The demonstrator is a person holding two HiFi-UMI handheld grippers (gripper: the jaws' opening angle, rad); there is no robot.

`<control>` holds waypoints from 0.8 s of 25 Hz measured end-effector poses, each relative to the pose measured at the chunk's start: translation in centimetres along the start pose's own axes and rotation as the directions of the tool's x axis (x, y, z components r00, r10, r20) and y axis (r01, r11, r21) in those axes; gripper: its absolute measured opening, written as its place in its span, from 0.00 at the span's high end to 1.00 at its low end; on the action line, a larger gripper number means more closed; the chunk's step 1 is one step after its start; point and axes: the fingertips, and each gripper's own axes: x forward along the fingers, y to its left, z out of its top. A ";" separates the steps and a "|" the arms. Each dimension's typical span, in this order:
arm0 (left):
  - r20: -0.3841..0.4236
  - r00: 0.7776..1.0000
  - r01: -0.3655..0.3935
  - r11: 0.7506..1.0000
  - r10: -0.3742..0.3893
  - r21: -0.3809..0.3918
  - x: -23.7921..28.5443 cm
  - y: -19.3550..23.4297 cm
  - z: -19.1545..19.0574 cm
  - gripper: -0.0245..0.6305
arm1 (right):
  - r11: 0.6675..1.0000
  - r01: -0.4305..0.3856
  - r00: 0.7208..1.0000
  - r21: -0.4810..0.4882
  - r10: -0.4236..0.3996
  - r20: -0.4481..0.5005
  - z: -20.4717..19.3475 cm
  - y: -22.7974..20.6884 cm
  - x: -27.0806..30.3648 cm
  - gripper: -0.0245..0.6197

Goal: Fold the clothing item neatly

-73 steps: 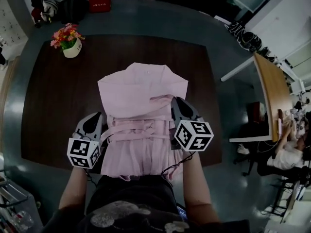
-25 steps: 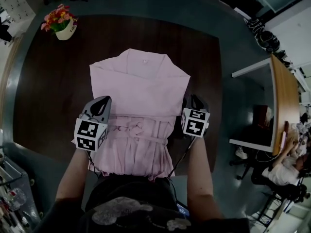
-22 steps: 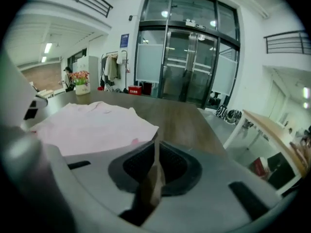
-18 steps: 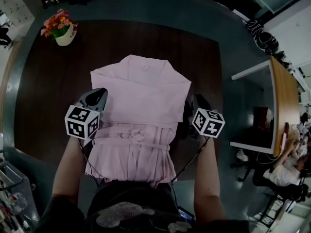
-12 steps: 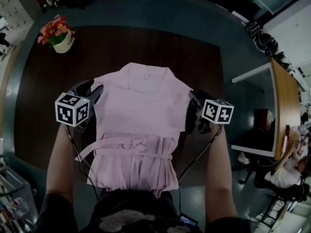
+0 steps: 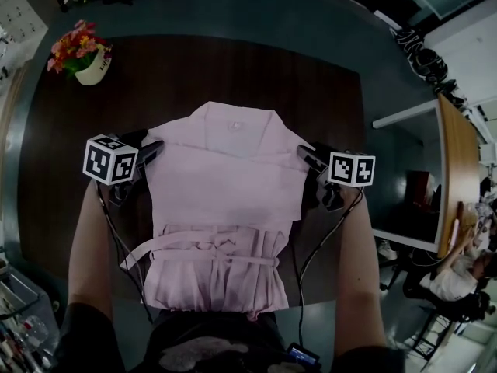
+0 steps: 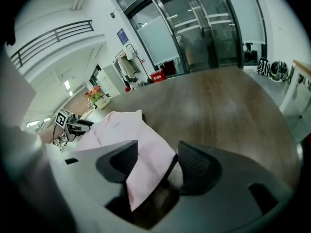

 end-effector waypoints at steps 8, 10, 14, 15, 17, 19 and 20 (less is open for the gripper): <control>-0.046 0.998 0.032 0.999 -0.031 0.034 1.9 -1.4 0.3 0.85 | 0.999 -0.034 0.994 -0.012 0.033 -0.103 -0.9 1.4 0.3 0.90; -0.053 0.997 0.050 0.999 -0.049 0.018 1.9 -1.5 0.4 0.87 | 0.999 -0.017 0.995 -0.049 0.012 -0.100 -0.6 1.8 0.3 0.91; -0.043 0.999 0.020 0.997 -0.017 0.081 1.7 -1.2 0.2 0.86 | 0.984 0.063 0.993 -0.164 -0.078 -0.085 -0.7 1.6 0.1 0.91; -0.029 1.000 -0.001 0.996 0.004 0.094 1.6 -1.1 0.3 0.85 | 0.982 0.084 0.994 -0.171 -0.096 -0.061 -0.6 1.5 -0.2 0.87; 0.016 0.999 -0.050 0.993 0.049 0.108 1.2 -0.7 0.5 0.77 | 0.982 0.122 0.992 -0.146 -0.123 0.005 -0.1 1.2 -1.0 0.82; 0.065 0.994 -0.098 0.987 0.090 0.131 0.3 -0.8 0.7 0.75 | 0.983 0.149 0.988 -0.111 -0.142 0.067 -0.3 1.2 -2.2 0.81; 0.094 0.989 -0.128 0.980 0.115 0.150 -0.3 -1.0 0.8 0.74 | 0.982 0.163 0.983 -0.097 -0.153 0.098 -0.6 1.3 -3.0 0.81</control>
